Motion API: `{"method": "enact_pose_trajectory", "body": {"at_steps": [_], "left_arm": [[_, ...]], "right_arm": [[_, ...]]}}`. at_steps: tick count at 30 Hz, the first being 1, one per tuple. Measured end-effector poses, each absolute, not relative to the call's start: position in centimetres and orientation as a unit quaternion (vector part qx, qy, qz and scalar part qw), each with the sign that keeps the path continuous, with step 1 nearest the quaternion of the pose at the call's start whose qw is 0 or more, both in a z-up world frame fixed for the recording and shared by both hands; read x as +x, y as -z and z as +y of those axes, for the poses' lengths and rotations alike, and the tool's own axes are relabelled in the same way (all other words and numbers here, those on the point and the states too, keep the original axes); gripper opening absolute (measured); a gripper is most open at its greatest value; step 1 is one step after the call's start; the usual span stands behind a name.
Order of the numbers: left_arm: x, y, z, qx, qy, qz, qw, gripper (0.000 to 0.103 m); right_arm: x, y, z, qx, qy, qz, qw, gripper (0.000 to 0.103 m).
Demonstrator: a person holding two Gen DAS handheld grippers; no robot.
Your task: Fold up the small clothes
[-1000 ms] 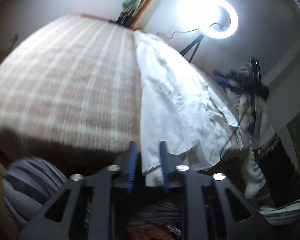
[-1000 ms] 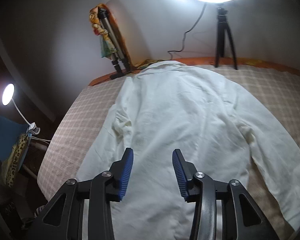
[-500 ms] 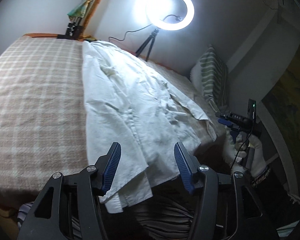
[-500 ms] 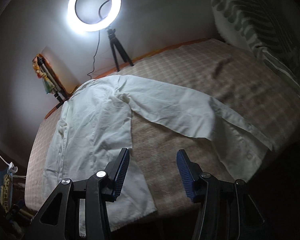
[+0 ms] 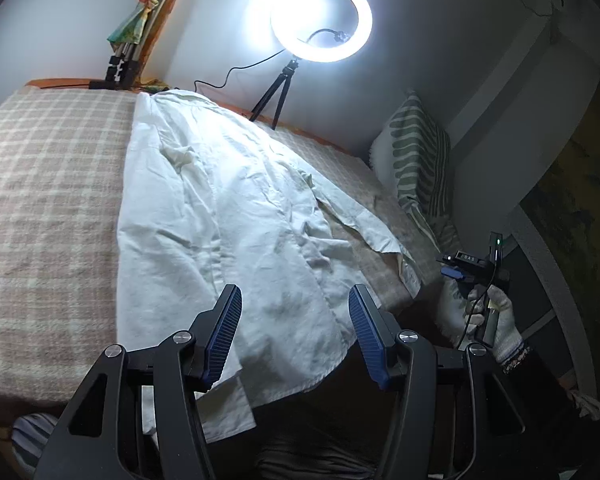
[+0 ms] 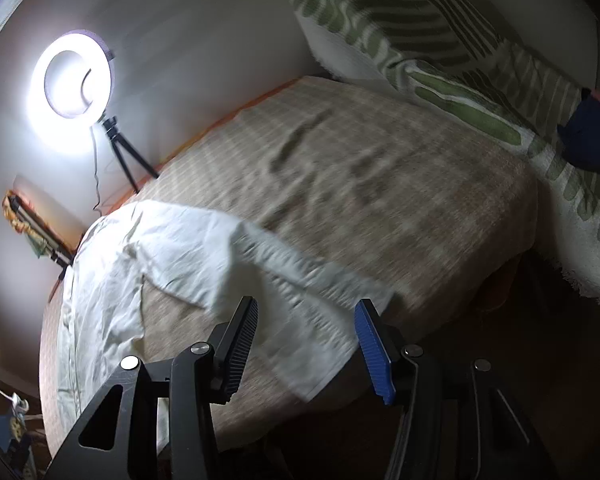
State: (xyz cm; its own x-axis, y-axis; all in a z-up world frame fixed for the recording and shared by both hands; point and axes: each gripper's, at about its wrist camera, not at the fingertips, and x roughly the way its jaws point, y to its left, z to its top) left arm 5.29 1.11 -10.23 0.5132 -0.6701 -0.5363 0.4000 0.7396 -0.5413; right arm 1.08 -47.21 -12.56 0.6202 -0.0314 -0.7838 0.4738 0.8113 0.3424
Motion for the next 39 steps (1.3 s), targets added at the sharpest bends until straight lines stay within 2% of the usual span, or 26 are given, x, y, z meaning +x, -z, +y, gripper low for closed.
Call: {"method": "enact_pose_trajectory", "body": {"at_steps": [11,17,18,20,23,25,33,34,35,37,39], "left_arm": [[5.8,11.0,-1.6,-0.175,0.278,0.399,0.856,0.055],[6.7,11.0,-3.1,-0.161,0.271,0.407,0.857,0.055],[6.8,11.0,-3.4,-0.158,0.271,0.408,0.857,0.055],[6.9,10.9,-4.0,-0.153,0.272,0.408,0.858,0.055],[6.9,11.0,-4.8,-0.143,0.276,0.408,0.858,0.055],[6.9,11.1,-5.1,-0.145,0.277,0.41,0.857,0.055],[7.5,11.7,-6.4,-0.149,0.28,0.417,0.852,0.055],[7.5,11.7,-6.5,-0.151,0.281,0.418,0.851,0.055],[7.5,11.7,-6.7,-0.152,0.282,0.417,0.85,0.055],[7.3,11.7,-6.9,-0.15,0.285,0.417,0.85,0.055],[7.2,11.7,-7.1,-0.148,0.286,0.418,0.85,0.055]], "right_arm": [[2.6,18.9,-53.0,0.398,0.102,0.424,0.807,0.054],[3.5,19.2,-52.2,0.366,0.095,0.442,0.813,0.054],[3.7,19.2,-52.0,0.359,0.095,0.445,0.815,0.052],[4.1,19.2,-51.7,0.344,0.089,0.453,0.818,0.026],[4.1,18.9,-51.4,0.328,0.085,0.455,0.823,0.002],[3.8,17.9,-51.4,0.324,0.078,0.442,0.833,0.0],[3.6,12.4,-50.5,0.296,0.043,0.388,0.872,0.0],[4.0,12.5,-50.4,0.292,0.043,0.398,0.869,0.006],[4.3,12.8,-50.5,0.296,0.042,0.405,0.864,0.031],[4.5,13.4,-51.0,0.299,0.052,0.411,0.86,0.054],[5.1,14.5,-51.3,0.295,0.059,0.422,0.855,0.054]]}}
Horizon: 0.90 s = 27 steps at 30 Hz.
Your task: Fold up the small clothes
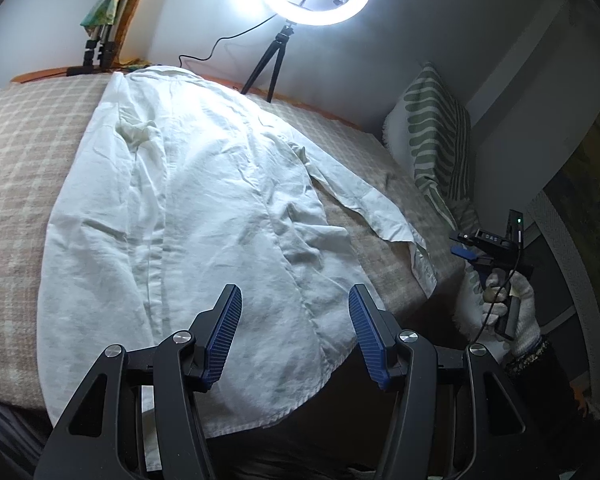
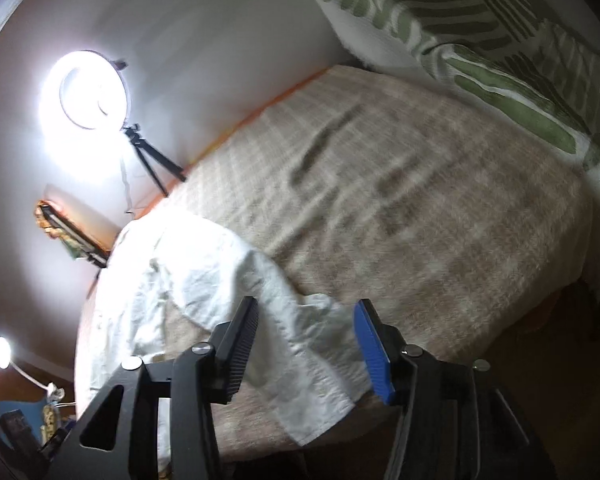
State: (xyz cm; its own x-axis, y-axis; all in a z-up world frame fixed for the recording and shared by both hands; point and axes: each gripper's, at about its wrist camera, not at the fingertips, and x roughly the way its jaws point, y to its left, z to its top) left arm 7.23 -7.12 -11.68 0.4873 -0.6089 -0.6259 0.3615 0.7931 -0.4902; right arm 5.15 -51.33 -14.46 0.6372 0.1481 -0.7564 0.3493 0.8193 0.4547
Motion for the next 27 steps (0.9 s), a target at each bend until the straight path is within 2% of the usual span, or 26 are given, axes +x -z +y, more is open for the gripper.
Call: {"method": "enact_pose_trajectory", "body": {"at_steps": [8,12,13,14,15,16,17,27], "left_arm": [[6.9,11.6,-6.5,-0.152,0.277,0.419,0.851,0.055],[6.7,11.6,-6.3,-0.152,0.271,0.421,0.852,0.055],[6.7,11.6,-6.3,-0.152,0.269,0.422,0.852,0.055],[6.6,11.6,-6.2,-0.153,0.269,0.422,0.853,0.055],[6.5,11.6,-6.2,-0.153,0.268,0.421,0.853,0.055],[6.5,11.5,-6.2,-0.153,0.267,0.42,0.853,0.055],[6.4,11.5,-6.2,-0.153,0.267,0.419,0.854,0.055],[7.6,11.8,-6.7,-0.152,0.275,0.425,0.849,0.055]], "right_arm": [[5.8,18.1,-51.9,0.265,0.081,0.47,0.838,0.055],[5.7,19.0,-50.3,0.216,0.087,0.476,0.848,0.053],[5.7,19.0,-49.7,0.198,0.091,0.478,0.851,0.045],[5.7,19.2,-49.5,0.188,0.093,0.478,0.853,0.031],[5.7,19.3,-49.4,0.19,0.086,0.479,0.853,0.021],[5.7,19.4,-49.5,0.199,0.077,0.479,0.852,0.006],[5.6,19.4,-49.5,0.203,0.073,0.479,0.851,0.002],[3.5,13.0,-50.0,0.281,0.046,0.378,0.881,0.001]]}}
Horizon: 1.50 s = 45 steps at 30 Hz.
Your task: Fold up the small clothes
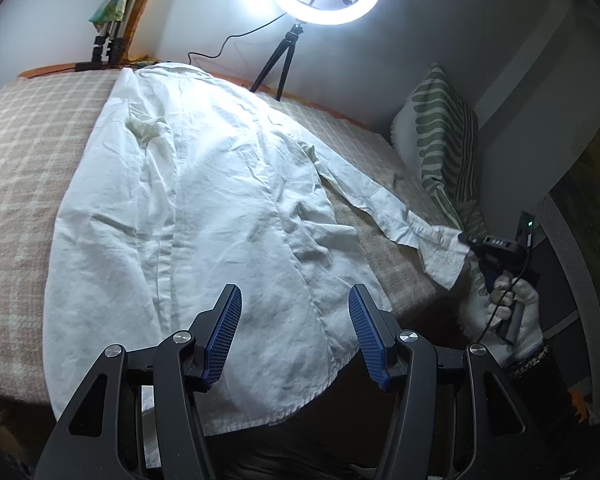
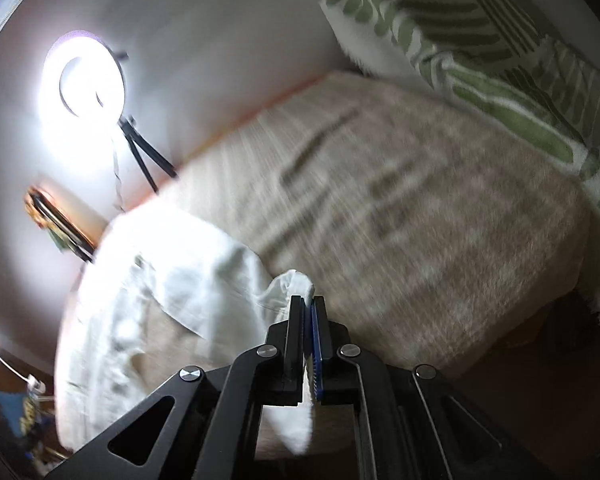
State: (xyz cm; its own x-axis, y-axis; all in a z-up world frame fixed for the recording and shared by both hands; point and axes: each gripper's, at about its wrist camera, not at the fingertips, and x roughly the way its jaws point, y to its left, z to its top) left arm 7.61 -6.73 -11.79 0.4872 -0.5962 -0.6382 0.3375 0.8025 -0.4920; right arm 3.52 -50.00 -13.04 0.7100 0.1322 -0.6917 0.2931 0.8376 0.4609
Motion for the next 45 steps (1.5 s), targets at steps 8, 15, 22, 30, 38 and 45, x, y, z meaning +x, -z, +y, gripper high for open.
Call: {"method": "enact_pose_trajectory", "body": {"at_steps": [8,15,22,30,38,45], "left_arm": [[9.8,13.0,-7.0,-0.196,0.281,0.431,0.834,0.055],[10.8,13.8,-6.6,-0.228,0.276,0.433,0.828,0.055],[11.7,15.8,-6.5,-0.252,0.271,0.451,0.812,0.055],[11.5,18.1,-9.5,-0.241,0.297,0.49,0.783,0.055],[10.7,18.7,-13.2,-0.141,0.303,0.491,0.804,0.058],[10.9,18.8,-14.0,-0.108,0.309,0.484,0.812,0.034]], "right_arm": [[4.7,7.3,-40.9,0.222,-0.067,0.339,0.912,0.001],[4.3,7.4,-28.6,0.144,-0.231,0.368,0.889,0.001],[3.9,13.2,-19.7,0.049,-0.325,0.449,0.831,0.002],[6.5,10.5,-23.5,0.064,-0.344,0.429,0.833,0.032],[16.7,8.6,-28.0,0.074,-0.239,0.435,0.865,0.04],[28.6,11.6,-29.5,0.123,-0.16,0.488,0.849,0.039]]}}
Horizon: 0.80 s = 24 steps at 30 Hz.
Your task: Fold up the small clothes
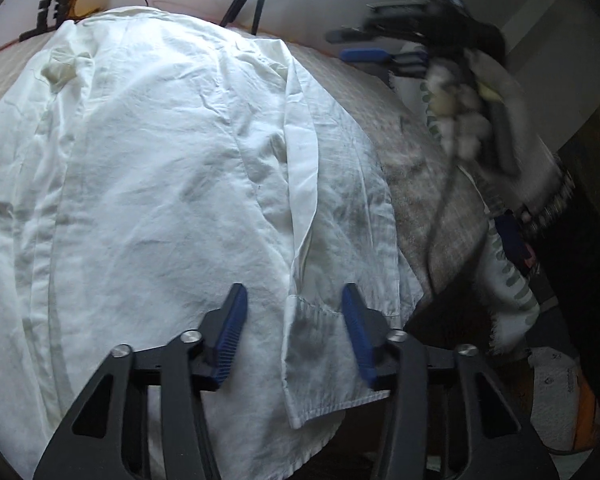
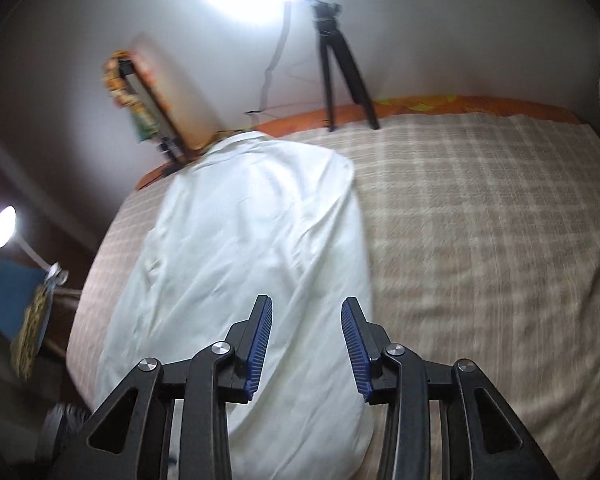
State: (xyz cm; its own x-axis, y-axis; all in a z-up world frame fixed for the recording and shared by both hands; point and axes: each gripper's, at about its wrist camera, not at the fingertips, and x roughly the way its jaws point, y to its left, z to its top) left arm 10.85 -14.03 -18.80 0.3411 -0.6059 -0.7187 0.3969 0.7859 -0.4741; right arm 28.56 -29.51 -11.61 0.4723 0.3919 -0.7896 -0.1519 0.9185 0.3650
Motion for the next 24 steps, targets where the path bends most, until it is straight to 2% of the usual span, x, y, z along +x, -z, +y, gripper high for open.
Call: {"method": "enact_pose_trajectory", "body": {"at_steps": [1,3,7,9,13,24], "left_arm": [[10.9,18.9,-14.0,-0.11,0.311,0.484,0.811,0.025],[11.2,19.3,-14.0,-0.115,0.316,0.485,0.807,0.015],[11.8,19.7,-14.3,-0.125,0.327,0.486,0.801,0.006],[11.7,19.8,-14.1,-0.135,0.33,0.484,0.799,0.005],[12.0,19.8,-14.0,-0.153,0.336,0.486,0.792,0.004],[11.2,19.2,-12.5,-0.226,0.359,0.481,0.768,0.003]], "right_arm": [[30.0,11.9,-29.4,0.126,-0.156,0.492,0.847,0.039],[32.5,12.3,-28.8,0.116,-0.137,0.501,0.847,0.039],[36.2,13.6,-27.2,0.08,-0.109,0.521,0.842,0.033],[37.2,14.1,-26.7,0.071,-0.107,0.528,0.84,0.028],[38.5,15.1,-26.0,0.053,-0.1,0.541,0.833,0.001],[37.5,9.4,-21.4,-0.005,-0.135,0.487,0.863,0.0]]}}
